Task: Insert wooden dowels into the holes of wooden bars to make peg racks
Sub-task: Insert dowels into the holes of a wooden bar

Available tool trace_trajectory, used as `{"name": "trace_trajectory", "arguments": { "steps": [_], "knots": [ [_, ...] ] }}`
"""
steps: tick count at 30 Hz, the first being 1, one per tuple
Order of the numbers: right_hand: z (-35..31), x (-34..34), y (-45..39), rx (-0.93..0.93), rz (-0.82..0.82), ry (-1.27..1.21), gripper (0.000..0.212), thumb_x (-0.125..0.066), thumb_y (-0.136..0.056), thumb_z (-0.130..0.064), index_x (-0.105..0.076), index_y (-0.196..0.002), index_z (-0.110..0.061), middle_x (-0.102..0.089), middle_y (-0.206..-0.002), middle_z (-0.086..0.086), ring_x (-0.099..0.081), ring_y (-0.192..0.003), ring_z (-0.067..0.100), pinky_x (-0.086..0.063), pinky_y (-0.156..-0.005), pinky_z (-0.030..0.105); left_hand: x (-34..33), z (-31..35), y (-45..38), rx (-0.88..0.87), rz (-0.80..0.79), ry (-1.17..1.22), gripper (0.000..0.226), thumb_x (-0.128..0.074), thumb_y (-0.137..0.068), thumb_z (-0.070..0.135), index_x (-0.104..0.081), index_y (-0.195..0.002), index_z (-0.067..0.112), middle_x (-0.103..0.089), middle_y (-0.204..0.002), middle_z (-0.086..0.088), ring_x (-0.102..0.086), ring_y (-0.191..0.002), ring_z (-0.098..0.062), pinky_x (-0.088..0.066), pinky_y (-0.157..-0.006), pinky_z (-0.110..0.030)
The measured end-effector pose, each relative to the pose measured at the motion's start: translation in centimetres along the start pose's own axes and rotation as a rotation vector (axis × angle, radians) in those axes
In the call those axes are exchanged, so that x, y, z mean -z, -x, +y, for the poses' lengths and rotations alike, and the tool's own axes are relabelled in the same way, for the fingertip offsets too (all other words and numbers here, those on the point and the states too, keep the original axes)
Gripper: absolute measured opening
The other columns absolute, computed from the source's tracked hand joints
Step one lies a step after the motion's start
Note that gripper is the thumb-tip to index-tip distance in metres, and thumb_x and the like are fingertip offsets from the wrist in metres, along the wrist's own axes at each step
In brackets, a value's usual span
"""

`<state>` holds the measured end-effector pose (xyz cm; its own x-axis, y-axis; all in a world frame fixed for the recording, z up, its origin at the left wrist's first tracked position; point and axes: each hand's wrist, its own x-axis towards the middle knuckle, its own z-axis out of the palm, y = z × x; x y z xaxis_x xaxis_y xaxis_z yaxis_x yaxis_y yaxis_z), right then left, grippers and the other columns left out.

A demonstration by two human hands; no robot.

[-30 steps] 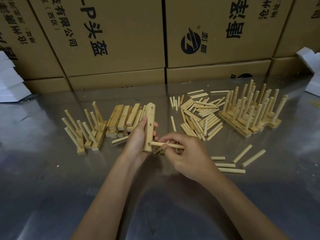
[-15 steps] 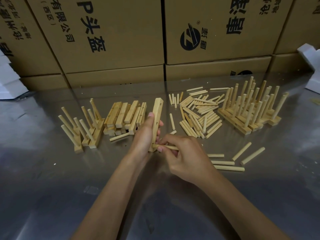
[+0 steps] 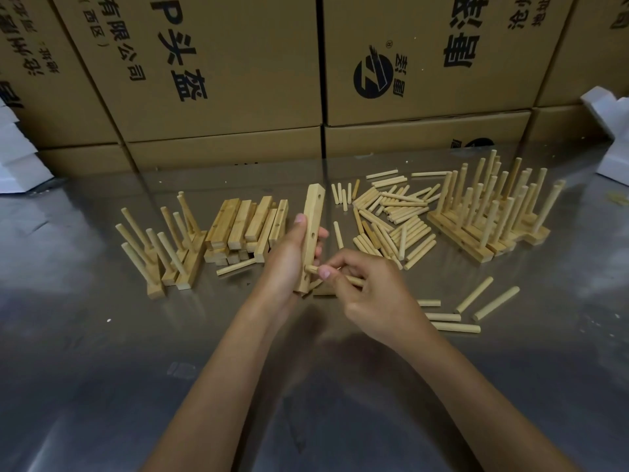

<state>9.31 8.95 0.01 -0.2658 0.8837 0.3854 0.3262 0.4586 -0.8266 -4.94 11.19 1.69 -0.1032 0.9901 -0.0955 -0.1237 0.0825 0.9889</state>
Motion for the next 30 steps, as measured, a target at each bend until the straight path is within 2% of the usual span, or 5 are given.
{"name": "trace_trajectory", "arguments": {
  "steps": [7,11,18,24,30],
  "knots": [
    [0.1,0.2,0.4,0.144,-0.059,0.334,0.003,-0.066,-0.089,-0.031,-0.064,-0.088,-0.030,-0.048,-0.054,-0.020,-0.046,-0.052,0.003,-0.035,-0.053,0.028,-0.2,0.1,-0.2,0.008,0.069,-0.023,0.050,-0.035,-0.105,0.051,-0.069,-0.087,0.019,-0.051,-0.063,0.008,-0.046,-0.052,-0.006,-0.041,-0.054,-0.024],
    [-0.5,0.1,0.7,0.244,-0.017,0.407,0.005,-0.064,-0.089,-0.028,-0.062,-0.093,-0.031,-0.052,-0.068,-0.021,-0.049,-0.059,0.005,-0.038,-0.054,0.028,-0.5,-0.1,0.0,0.010,0.081,-0.046,0.052,-0.033,-0.105,0.052,-0.069,-0.085,0.020,-0.050,-0.068,0.004,-0.045,-0.059,-0.011,-0.039,-0.059,-0.029],
    [-0.1,0.0,0.6,0.204,0.027,0.340,0.017,-0.065,-0.088,-0.026,-0.055,-0.084,-0.039,-0.048,-0.053,-0.018,-0.046,-0.051,0.004,-0.031,-0.051,0.026,-1.0,0.1,0.2,0.015,0.073,-0.029,0.051,-0.034,-0.104,0.056,-0.067,-0.082,0.024,-0.050,-0.065,0.009,-0.043,-0.062,-0.011,-0.038,-0.056,-0.028],
    [0.2,0.0,0.3,0.168,-0.022,0.272,0.007,-0.061,-0.088,-0.028,-0.061,-0.084,-0.034,-0.059,-0.060,-0.016,-0.055,-0.054,0.006,-0.053,-0.057,0.038,-1.2,0.0,0.5,-0.019,0.056,-0.053,0.050,-0.036,-0.102,0.056,-0.068,-0.081,0.024,-0.050,-0.068,0.009,-0.043,-0.062,-0.011,-0.037,-0.058,-0.028],
    [0.9,-0.4,0.0,-0.002,-0.014,-0.018,0.011,-0.067,-0.089,-0.018,-0.068,-0.079,-0.020,-0.066,-0.067,0.003,-0.060,-0.067,0.031,-0.051,-0.069,0.047,-1.4,0.1,0.6,-0.049,0.064,-0.062,0.049,-0.035,-0.103,0.056,-0.068,-0.083,0.026,-0.052,-0.073,0.008,-0.047,-0.069,-0.011,-0.042,-0.062,-0.027]
  ]
}}
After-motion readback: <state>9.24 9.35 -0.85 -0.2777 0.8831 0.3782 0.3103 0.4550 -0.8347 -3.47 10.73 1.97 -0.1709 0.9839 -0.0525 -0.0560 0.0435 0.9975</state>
